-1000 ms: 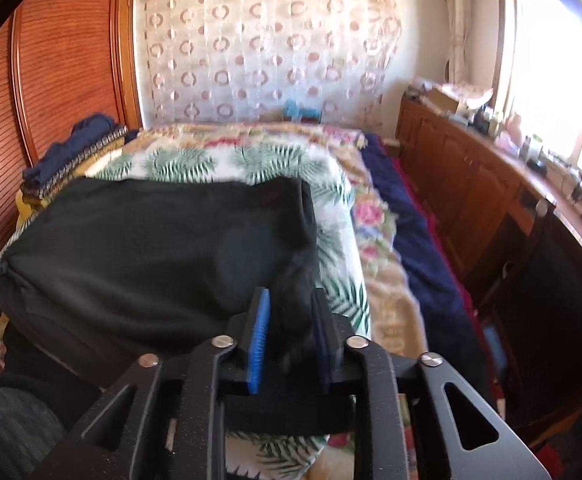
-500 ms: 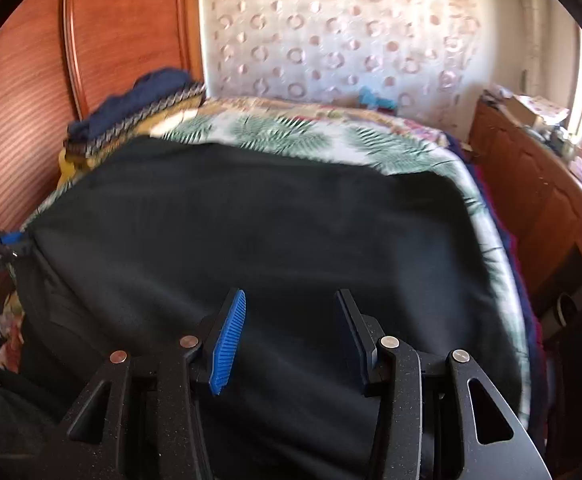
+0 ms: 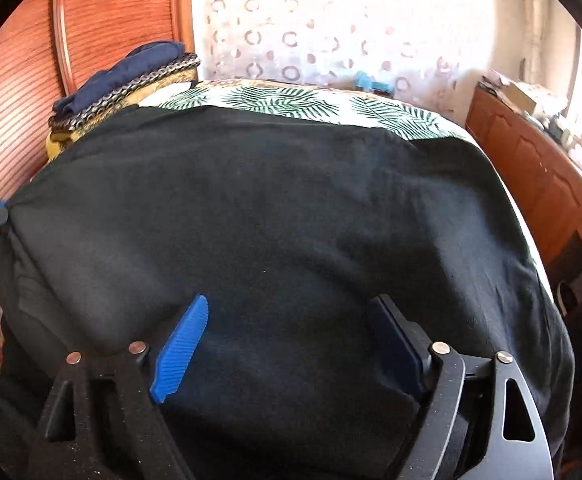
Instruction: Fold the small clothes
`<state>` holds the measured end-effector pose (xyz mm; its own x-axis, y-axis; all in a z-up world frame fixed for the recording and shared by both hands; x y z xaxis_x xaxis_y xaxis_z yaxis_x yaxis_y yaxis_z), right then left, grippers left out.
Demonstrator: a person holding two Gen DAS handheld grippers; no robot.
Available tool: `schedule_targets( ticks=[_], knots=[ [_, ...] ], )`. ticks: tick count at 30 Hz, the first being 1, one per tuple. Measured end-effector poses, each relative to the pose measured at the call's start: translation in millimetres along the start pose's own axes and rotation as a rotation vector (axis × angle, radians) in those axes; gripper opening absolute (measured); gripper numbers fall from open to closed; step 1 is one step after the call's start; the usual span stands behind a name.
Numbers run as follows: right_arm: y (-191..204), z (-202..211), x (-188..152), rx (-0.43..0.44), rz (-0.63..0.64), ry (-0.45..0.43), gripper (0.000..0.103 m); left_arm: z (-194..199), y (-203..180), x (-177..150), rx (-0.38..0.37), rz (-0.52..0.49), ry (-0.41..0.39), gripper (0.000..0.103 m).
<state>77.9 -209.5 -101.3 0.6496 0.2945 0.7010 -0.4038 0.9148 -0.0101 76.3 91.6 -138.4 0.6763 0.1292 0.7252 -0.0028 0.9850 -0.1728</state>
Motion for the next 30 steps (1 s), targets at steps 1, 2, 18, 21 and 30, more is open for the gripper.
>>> schedule_targets(
  ticks=[1, 2, 18, 21, 30],
  knots=[
    [0.3, 0.7, -0.2, -0.006, -0.001, 0.000, 0.086, -0.5, -0.4, 0.3, -0.004, 0.001, 0.003, 0.078],
    [-2.0, -4.2, -2.8, -0.012, -0.002, -0.002, 0.086, -1.0, -0.5, -0.3, -0.005, -0.001, 0.010, 0.078],
    [-0.4, -8.9, -3.4, -0.043, -0.021, -0.062, 0.092, -4.9, -12.9, -17.2, -0.080, 0.056, 0.093, 0.042],
    [-1.5, -8.0, -5.3, -0.037, -0.023, -0.075, 0.092, -7.8, -11.7, -13.5, -0.111, 0.108, 0.097, 0.042],
    [-3.7, -7.2, -10.5, -0.023, -0.025, -0.091, 0.092, -16.2, -11.0, -9.0, -0.105, 0.111, 0.112, 0.009]
  ],
)
Point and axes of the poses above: each gripper's, at about its wrist camera, not at the fingertips, and z roughly against the way its jaws point, y to its left, x to its top, the point moved 9 cm from there along -z, roughly the way its jaws point, and after that the axes turned 3 degrees about y, right-handed, at the moved point
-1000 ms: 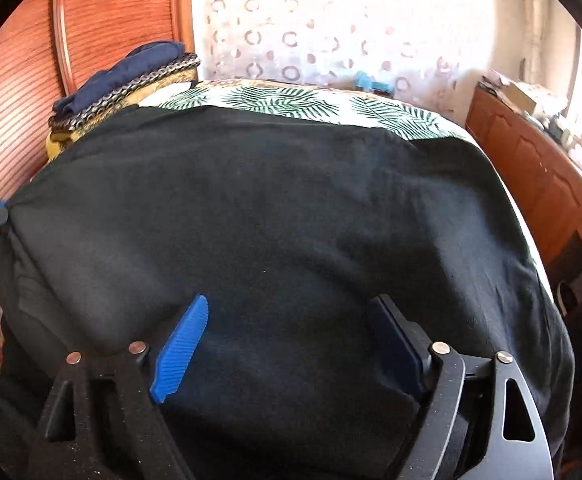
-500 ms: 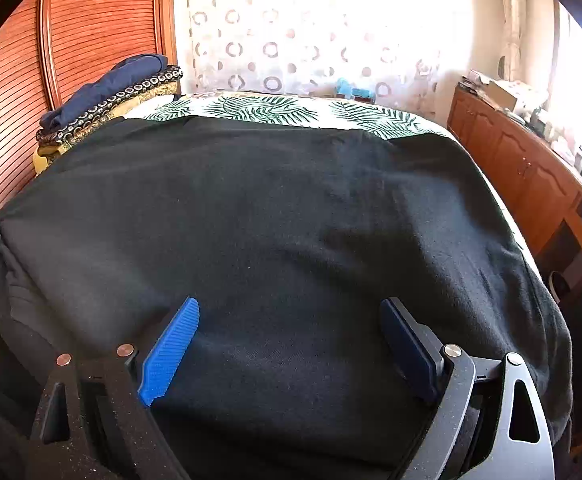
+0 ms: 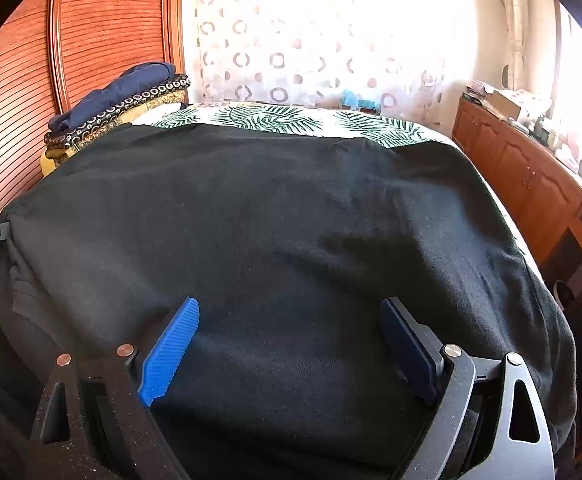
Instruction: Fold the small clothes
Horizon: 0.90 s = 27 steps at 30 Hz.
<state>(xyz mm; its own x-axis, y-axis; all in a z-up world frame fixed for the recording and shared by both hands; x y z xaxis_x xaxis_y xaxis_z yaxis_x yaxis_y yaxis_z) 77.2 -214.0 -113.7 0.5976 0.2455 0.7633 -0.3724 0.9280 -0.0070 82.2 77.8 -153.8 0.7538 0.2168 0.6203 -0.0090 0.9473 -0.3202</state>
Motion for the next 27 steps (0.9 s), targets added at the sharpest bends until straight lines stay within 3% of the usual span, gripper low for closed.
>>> schedule_targets(
  ticks=[5, 9, 11, 16, 20, 27],
  knots=[
    [-4.7, 2.7, -1.7, 0.030, -0.006, -0.006, 0.092, 11.6, -17.3, 8.7, 0.016, -0.071, -0.064, 0.007],
    [-8.3, 9.6, -1.9, 0.066, -0.008, -0.011, 0.092, 22.5, -40.1, 24.8, -0.021, -0.104, -0.103, 0.007],
    [-14.5, 15.5, -2.5, 0.052, -0.014, -0.021, 0.092, 25.3, -54.7, 32.0, -0.075, -0.109, -0.115, 0.007],
    [-35.2, 31.8, -10.6, 0.033, -0.052, -0.036, 0.092, 25.1, -96.6, 47.4, -0.122, -0.174, -0.134, 0.007],
    [-48.1, 42.9, -21.7, 0.020, -0.075, -0.032, 0.092, 23.2, -134.8, 65.3, -0.183, -0.225, -0.145, 0.006],
    [-60.7, 60.2, -26.6, -0.004, -0.110, -0.059, 0.092, 12.5, -233.5, 85.2, -0.300, -0.368, -0.151, 0.006]
  ],
)
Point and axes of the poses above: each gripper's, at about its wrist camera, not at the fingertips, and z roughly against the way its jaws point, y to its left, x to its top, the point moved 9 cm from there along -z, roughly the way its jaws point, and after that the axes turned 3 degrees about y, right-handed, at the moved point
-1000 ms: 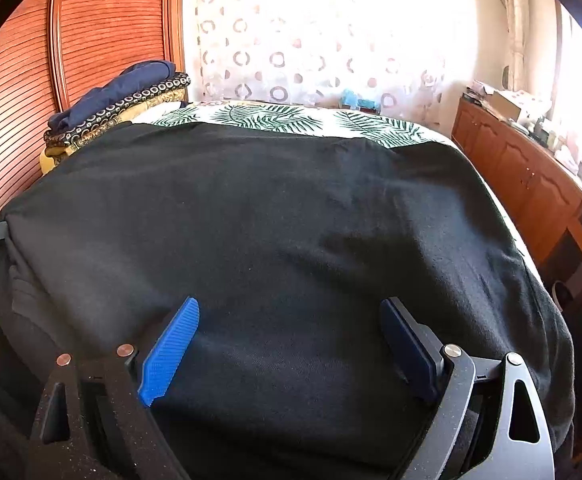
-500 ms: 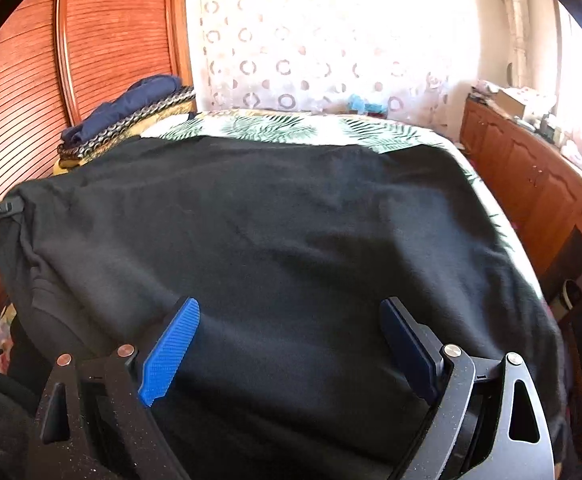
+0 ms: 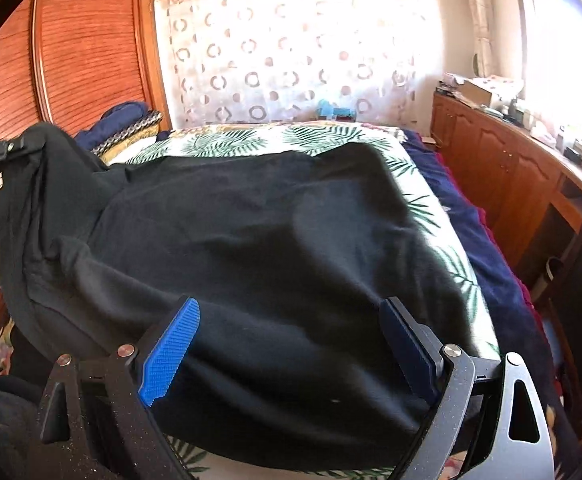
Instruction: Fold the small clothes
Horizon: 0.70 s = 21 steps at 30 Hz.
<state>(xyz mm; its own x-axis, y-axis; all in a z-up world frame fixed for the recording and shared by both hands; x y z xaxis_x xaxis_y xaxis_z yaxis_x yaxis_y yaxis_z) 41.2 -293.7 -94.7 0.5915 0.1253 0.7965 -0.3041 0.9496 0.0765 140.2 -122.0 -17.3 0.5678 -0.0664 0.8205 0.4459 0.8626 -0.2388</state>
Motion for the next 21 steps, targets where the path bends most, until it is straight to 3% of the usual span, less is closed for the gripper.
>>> schedule_targets(
  ticks=[10, 18, 21],
  knots=[
    [-18.9, 28.3, 0.4, -0.048, -0.029, -0.055, 0.091, -43.4, -106.9, 42.9, -0.156, -0.147, 0.029, 0.006],
    [-37.9, 56.1, -5.5, -0.094, -0.074, -0.100, 0.091, -61.3, -164.5, 49.3, -0.216, -0.236, 0.071, 0.006],
    [-43.4, 66.0, -10.6, -0.106, -0.089, -0.107, 0.091, -74.6, -171.8, 39.6, -0.215, -0.257, 0.128, 0.006]
  ],
)
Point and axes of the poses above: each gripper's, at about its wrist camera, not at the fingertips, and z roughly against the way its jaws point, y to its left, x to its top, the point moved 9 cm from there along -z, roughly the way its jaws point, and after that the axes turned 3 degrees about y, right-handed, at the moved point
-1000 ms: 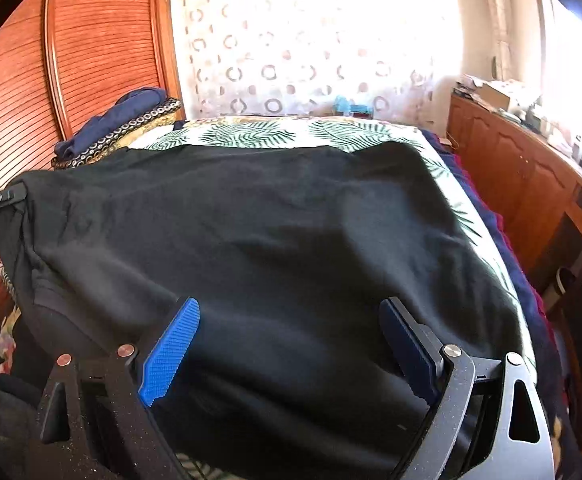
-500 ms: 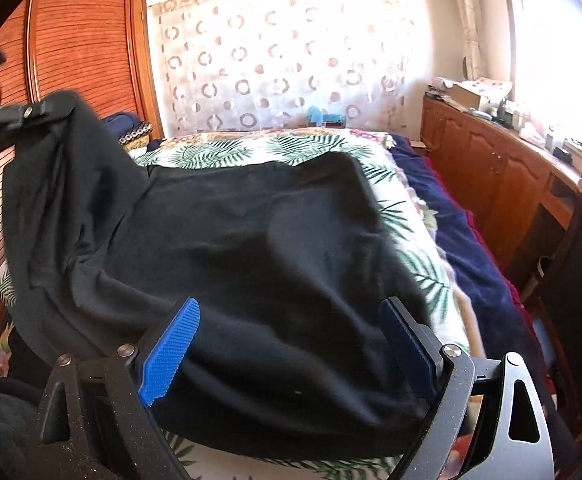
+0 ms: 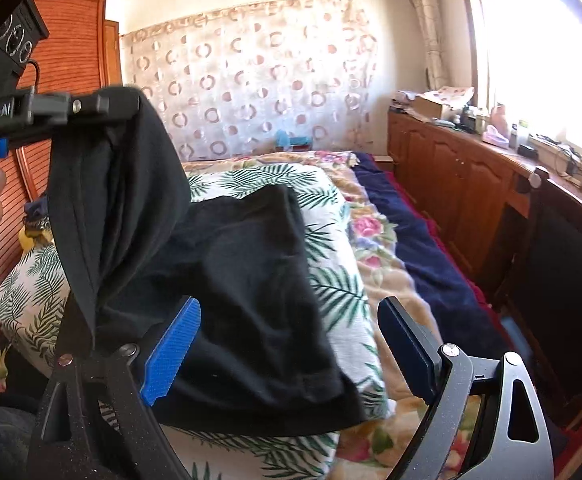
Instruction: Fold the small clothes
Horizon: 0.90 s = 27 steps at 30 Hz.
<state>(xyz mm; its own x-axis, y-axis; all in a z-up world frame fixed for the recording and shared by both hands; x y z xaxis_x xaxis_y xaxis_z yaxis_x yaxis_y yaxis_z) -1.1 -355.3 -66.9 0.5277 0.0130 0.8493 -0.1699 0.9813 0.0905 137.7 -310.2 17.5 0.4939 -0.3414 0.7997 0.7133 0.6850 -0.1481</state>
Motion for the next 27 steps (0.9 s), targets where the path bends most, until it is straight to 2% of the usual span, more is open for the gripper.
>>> schedule_targets(
  ticks=[2, 5, 7, 9, 10, 12, 14, 18, 27],
  knots=[
    [-2.4, 4.2, -1.6, -0.010, -0.003, -0.002, 0.091, -11.7, 4.2, -10.2, 0.022, 0.004, 0.052, 0.006],
    [-4.1, 6.2, -4.2, -0.026, -0.006, 0.002, 0.091, -20.0, 6.7, -22.2, 0.012, 0.014, 0.095, 0.007],
    [-4.3, 5.9, -4.9, -0.032, -0.007, 0.004, 0.091, -21.5, 6.0, -28.2, 0.007, 0.009, 0.114, 0.018],
    [-4.0, 4.1, -1.8, -0.038, -0.009, 0.007, 0.091, -13.3, 6.2, -31.9, 0.005, -0.004, 0.103, 0.042],
    [-2.8, 4.3, -2.2, -0.038, -0.011, 0.009, 0.091, -11.9, 8.8, -31.6, 0.006, -0.008, 0.101, 0.046],
    [-0.7, 5.1, -0.3, -0.039, -0.010, 0.010, 0.091, -3.9, 11.4, -34.5, 0.010, -0.007, 0.092, 0.066],
    [-3.8, 1.8, 3.6, -0.037, -0.007, 0.012, 0.091, 5.3, 17.6, -38.5, 0.011, 0.006, 0.076, 0.078],
    [-5.1, 0.7, 7.7, -0.028, 0.006, 0.013, 0.091, 21.9, 39.0, -52.0, 0.038, 0.036, 0.067, 0.079],
    [18.3, -22.6, 23.5, 0.015, 0.063, 0.021, 0.091, 62.0, 104.1, -106.3, 0.221, 0.146, 0.063, 0.079]
  ],
)
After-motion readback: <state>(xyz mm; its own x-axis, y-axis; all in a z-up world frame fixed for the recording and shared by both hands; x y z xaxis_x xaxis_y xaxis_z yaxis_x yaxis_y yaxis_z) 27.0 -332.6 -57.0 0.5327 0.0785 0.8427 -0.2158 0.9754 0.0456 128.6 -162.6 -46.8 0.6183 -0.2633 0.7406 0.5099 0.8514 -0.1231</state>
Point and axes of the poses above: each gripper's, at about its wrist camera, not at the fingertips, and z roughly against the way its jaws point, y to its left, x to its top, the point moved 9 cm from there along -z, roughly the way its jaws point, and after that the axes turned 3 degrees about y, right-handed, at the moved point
